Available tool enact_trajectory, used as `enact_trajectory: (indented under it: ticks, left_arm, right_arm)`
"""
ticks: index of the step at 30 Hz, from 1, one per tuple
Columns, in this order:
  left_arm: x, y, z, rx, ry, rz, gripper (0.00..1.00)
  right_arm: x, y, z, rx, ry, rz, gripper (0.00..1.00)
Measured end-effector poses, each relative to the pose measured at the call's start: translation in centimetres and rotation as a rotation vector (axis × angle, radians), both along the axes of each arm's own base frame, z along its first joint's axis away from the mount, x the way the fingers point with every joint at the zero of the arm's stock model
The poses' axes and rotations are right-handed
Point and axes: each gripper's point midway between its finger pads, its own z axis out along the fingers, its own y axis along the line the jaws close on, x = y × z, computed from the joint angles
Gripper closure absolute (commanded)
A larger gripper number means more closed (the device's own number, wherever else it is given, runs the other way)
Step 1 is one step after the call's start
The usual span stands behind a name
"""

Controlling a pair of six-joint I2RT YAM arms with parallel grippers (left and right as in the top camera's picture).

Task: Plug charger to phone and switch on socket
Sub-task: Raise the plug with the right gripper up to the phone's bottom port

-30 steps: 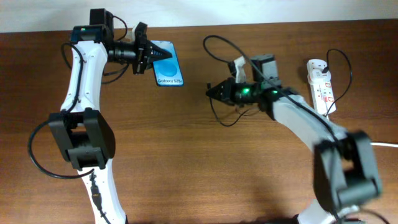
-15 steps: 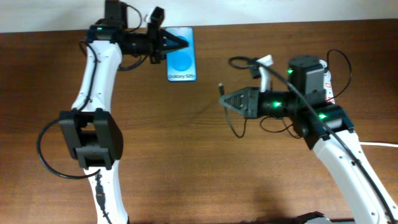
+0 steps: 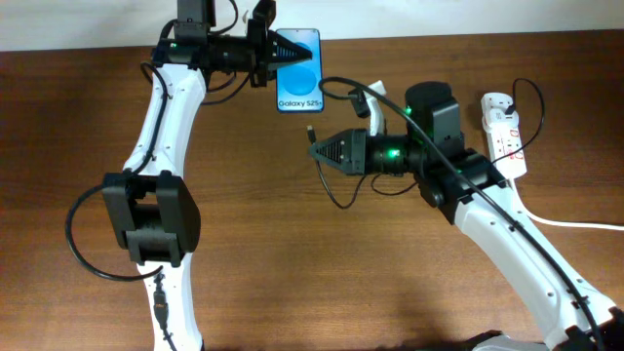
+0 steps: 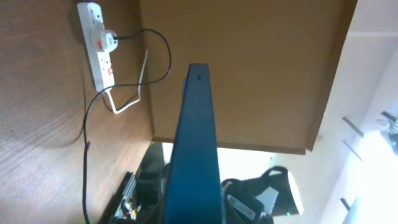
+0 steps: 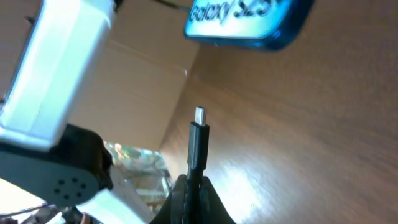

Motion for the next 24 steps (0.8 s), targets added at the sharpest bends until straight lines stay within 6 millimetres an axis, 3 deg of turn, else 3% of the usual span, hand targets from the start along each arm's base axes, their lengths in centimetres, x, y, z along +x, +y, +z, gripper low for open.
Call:
enact_trajectory:
  ticks: [5, 11, 16, 24]
  left_arm:
    - [0.6, -0.4, 0.6, -0.001, 0.009, 0.012, 1.00]
    - [0.5, -1.3, 0.9, 0.000, 0.047, 0.005, 1.00]
    - [1.0, -1.5, 2.0, -0.015, -0.006, 0.008, 1.00]
    - [1.3, -1.5, 2.5, -0.023, -0.002, 0.011, 1.00]
  right_arm:
    - [0.9, 0.3, 1.4, 0.049, -0.032, -0.017, 0.96]
    - [1.8, 0.6, 0.4, 0.062, 0.020, -0.032, 0.96]
    - [2.5, 0.9, 1.4, 0.101, -0.004, -0.042, 0.96]
    - [3.7, -0.6, 1.5, 0.116, 0.035, -0.095, 0.96]
